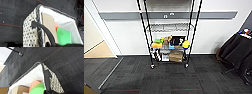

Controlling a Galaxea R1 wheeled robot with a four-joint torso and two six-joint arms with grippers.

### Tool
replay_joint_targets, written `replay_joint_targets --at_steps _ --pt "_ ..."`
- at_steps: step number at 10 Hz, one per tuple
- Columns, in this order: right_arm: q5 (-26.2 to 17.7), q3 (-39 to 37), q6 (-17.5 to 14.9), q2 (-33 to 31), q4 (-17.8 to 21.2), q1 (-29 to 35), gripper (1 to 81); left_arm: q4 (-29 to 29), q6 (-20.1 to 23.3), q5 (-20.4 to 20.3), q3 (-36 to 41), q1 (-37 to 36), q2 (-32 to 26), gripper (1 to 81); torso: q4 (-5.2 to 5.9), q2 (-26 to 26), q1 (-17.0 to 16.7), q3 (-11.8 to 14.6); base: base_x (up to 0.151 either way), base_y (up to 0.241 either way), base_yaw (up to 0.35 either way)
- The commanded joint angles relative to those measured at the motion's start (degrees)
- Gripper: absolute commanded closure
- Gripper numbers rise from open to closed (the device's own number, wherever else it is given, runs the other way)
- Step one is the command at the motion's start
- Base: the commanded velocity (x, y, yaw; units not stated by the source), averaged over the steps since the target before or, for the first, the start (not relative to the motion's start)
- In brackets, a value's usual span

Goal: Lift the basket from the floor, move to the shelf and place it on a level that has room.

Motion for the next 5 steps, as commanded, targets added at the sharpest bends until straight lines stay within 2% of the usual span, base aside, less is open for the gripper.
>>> replay_joint_targets --at_steps 1,3,4,5 --pt "-1.5 1.9 0.5 -1.5 -1.0 4.8 81.1 -1.7 0.5 2.3 2.9 -5.3 -1.8 81.1 0.0 5.6 -3.6 5.0 0.0 0.0 0.0" --pt "-1.5 2.2 0.5 -1.5 -1.4 3.8 81.1 -1.6 0.6 2.3 2.9 -4.9 -1.7 81.1 0.0 9.4 -6.1 7.9 0.0 0.0 0.0" --pt "-1.4 2.2 0.4 -1.4 -1.4 3.0 81.1 -1.4 0.6 2.3 2.9 -4.3 -1.8 81.1 0.0 11.2 -7.3 4.8 0.0 0.0 0.0" --pt "-1.4 2.1 0.4 -1.3 -2.2 2.2 81.1 -1.0 0.8 1.8 2.8 -3.7 -1.8 81.1 0.0 12.9 -8.5 6.0 0.0 0.0 0.0"
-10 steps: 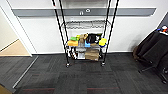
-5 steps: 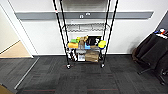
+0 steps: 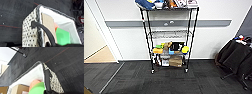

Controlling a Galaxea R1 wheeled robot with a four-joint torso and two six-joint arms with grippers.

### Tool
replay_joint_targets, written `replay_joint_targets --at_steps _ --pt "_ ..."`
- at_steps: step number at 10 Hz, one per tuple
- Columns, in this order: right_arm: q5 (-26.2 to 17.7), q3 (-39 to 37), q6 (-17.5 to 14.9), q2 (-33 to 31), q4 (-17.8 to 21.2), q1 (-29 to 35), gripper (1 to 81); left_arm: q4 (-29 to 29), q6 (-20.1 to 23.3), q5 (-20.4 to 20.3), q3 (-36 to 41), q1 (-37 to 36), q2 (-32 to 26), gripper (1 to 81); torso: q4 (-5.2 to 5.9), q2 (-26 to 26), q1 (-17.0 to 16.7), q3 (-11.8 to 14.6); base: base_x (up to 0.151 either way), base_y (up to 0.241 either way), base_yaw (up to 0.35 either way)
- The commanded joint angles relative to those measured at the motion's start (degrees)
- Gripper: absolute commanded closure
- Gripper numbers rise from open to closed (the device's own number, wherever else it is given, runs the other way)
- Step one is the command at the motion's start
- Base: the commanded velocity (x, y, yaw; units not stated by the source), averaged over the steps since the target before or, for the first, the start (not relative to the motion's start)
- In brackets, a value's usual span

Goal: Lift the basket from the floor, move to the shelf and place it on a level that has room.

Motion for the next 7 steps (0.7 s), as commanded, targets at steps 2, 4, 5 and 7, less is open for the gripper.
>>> replay_joint_targets --at_steps 2,4,5,7 --pt "-1.4 1.7 0.4 -1.5 -1.5 3.4 81.1 -0.6 0.7 1.9 2.0 -4.8 -1.6 81.1 0.0 7.2 -4.6 0.3 0.0 0.0 0.0" --pt "-1.1 1.8 0.4 -1.5 -1.5 2.9 81.1 -0.5 0.7 1.9 2.2 -4.3 -1.8 81.1 0.0 11.1 -7.1 0.3 0.0 0.0 0.0" --pt "-0.7 1.8 0.5 -1.5 -1.5 2.9 81.1 -0.2 0.7 1.9 2.0 -4.2 -1.8 81.1 0.0 13.0 -8.4 0.3 0.0 0.0 0.0" --pt "-0.6 2.3 0.6 -1.5 -1.5 3.3 81.1 -0.2 0.6 1.9 2.3 -4.2 -1.6 81.1 0.0 16.7 -10.8 5.0 0.0 0.0 0.0"
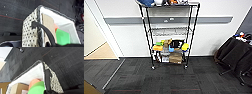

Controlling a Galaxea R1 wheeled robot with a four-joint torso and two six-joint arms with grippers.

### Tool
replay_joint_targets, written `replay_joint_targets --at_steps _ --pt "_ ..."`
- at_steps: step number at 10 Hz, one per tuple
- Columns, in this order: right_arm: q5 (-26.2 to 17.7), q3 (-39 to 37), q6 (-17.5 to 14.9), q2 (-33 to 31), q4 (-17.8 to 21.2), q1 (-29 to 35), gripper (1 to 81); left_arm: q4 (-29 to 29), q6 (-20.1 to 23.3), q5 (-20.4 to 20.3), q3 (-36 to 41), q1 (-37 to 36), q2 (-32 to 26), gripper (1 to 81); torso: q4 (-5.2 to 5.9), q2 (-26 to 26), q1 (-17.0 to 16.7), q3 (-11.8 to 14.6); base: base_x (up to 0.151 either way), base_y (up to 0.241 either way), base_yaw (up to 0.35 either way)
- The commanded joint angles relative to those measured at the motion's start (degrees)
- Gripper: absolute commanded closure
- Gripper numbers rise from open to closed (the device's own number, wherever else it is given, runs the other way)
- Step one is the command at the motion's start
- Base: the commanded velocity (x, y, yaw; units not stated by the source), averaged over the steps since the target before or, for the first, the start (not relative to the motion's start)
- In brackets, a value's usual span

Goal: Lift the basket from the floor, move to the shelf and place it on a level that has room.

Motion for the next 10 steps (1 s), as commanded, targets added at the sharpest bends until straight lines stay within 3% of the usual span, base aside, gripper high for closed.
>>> replay_joint_targets --at_steps 1,4,7,9,10 --pt "-1.1 2.2 0.6 -1.6 -0.6 5.5 81.1 -0.4 0.1 2.8 2.0 -5.8 -1.0 81.1 0.0 5.6 -3.6 5.1 0.0 0.0 0.0" --pt "-1.1 1.8 0.6 -1.7 -0.5 4.8 81.1 -0.4 0.2 2.8 2.0 -5.1 -1.0 81.1 0.0 11.0 -7.1 10.1 0.0 0.0 0.0" --pt "-1.1 2.0 0.4 -1.9 -1.4 2.8 81.1 2.0 0.2 -2.6 1.9 -1.0 -1.2 81.1 0.0 16.7 -10.9 15.8 0.0 0.0 0.0" --pt "-1.3 2.4 0.4 -2.3 -2.4 2.3 81.1 2.3 0.2 -2.7 1.5 -0.4 -1.2 81.1 0.0 20.4 -13.3 13.7 0.0 0.0 0.0" --pt "-1.3 2.9 0.4 -2.4 -2.4 2.6 81.1 2.3 0.1 -2.7 1.5 -0.5 -1.0 81.1 0.0 21.8 -14.3 14.2 0.0 0.0 0.0"
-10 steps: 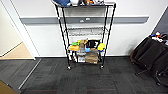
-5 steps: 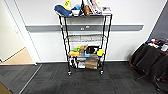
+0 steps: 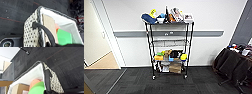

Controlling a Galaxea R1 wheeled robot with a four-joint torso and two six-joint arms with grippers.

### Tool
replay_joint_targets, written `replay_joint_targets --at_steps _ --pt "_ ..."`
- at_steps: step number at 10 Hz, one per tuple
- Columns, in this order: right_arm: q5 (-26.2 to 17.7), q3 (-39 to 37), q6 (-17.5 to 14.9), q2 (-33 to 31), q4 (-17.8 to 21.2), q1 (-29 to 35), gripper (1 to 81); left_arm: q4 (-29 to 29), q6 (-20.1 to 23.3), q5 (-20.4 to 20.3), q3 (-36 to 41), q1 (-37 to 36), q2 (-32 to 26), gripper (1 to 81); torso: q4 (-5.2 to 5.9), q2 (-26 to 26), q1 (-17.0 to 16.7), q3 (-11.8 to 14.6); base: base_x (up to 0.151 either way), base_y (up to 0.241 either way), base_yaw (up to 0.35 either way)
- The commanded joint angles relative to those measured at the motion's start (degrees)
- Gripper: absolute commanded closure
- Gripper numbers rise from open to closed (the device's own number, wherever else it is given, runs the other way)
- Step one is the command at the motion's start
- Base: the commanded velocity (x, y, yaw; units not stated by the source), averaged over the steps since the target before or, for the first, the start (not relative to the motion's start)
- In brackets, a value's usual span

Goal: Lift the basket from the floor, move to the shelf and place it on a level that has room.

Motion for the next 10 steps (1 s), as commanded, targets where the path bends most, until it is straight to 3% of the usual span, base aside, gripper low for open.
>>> replay_joint_targets --at_steps 1,6,7,10 --pt "-0.8 2.5 0.5 -1.9 -0.9 6.9 81.1 0.4 0.0 1.5 1.5 -7.6 -0.8 81.1 0.0 5.6 -3.6 0.0 0.0 0.0 0.0" --pt "-1.3 2.2 0.6 -1.6 -0.1 9.4 81.1 -0.2 -0.6 2.8 2.2 -11.6 -0.3 81.1 0.0 15.3 -9.9 0.1 0.0 0.0 0.0" --pt "-1.3 2.2 0.6 -1.6 -0.1 8.8 81.1 -0.1 -0.6 4.6 1.8 -11.4 0.2 81.1 0.0 17.3 -11.2 0.1 0.0 0.0 0.0" --pt "-1.1 1.5 0.6 -0.8 -0.2 7.7 81.1 0.3 -0.4 4.9 1.3 -9.9 0.4 81.1 0.0 23.1 -14.9 0.1 0.0 0.0 0.0"
